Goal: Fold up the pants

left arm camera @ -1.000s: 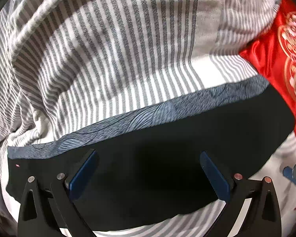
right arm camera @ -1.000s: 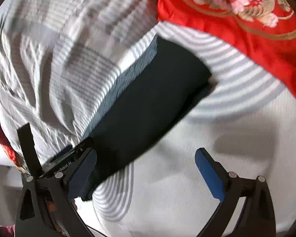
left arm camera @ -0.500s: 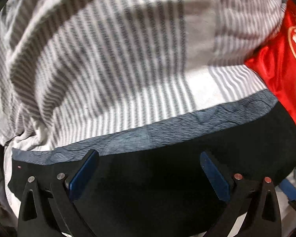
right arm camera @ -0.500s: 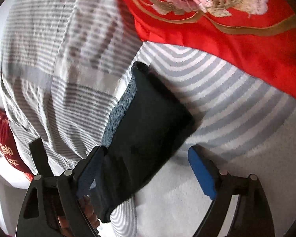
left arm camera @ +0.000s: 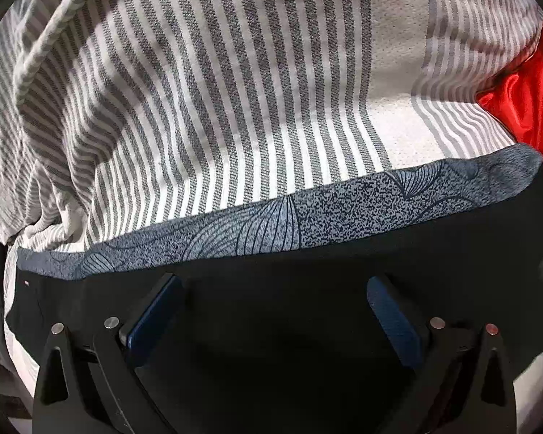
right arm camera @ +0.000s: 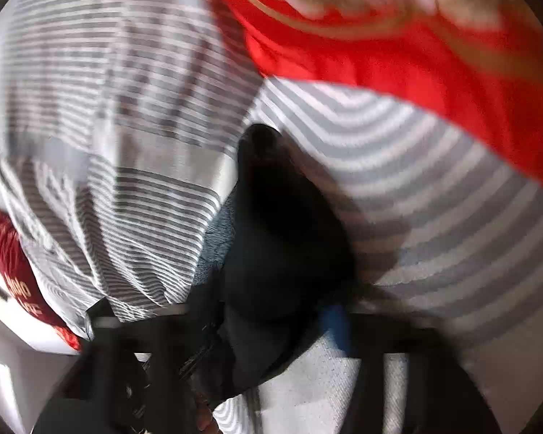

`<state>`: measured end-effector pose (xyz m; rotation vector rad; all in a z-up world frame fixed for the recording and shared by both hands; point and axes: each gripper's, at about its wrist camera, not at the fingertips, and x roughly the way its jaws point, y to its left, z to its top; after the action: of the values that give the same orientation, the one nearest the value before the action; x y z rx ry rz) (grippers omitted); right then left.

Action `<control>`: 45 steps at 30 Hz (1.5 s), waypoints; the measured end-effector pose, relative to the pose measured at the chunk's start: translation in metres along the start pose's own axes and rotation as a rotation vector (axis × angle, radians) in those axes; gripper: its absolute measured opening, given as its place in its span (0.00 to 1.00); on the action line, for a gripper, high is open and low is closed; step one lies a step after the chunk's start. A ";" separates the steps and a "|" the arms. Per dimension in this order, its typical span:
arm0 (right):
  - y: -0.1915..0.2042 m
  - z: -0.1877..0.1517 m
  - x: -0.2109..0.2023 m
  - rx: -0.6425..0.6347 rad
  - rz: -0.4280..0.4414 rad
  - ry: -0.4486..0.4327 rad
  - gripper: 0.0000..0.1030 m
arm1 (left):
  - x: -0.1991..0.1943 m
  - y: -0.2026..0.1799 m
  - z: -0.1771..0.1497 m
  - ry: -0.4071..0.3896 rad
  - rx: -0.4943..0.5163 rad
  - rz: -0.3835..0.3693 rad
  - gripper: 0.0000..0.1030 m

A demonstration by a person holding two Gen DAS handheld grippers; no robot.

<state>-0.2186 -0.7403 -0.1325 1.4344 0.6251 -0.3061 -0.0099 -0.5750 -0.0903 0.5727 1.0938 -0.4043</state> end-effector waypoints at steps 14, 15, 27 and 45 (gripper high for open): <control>0.003 0.002 -0.002 0.000 0.001 0.047 0.15 | 0.037 0.045 0.020 -0.033 -0.113 0.198 1.00; 0.004 0.001 -0.002 -0.002 0.001 0.046 0.15 | 0.036 0.045 0.021 -0.029 -0.110 0.198 1.00; 0.065 -0.008 -0.021 -0.106 0.119 0.050 0.14 | 0.000 0.069 -0.011 0.002 -0.135 0.065 1.00; 0.226 -0.118 0.058 -0.503 0.108 0.226 0.14 | -0.030 0.191 -0.065 -0.006 -0.278 -0.021 1.00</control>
<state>-0.0727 -0.5850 0.0190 1.0165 0.7425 0.0998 0.0410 -0.3838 -0.0406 0.3141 1.1277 -0.2656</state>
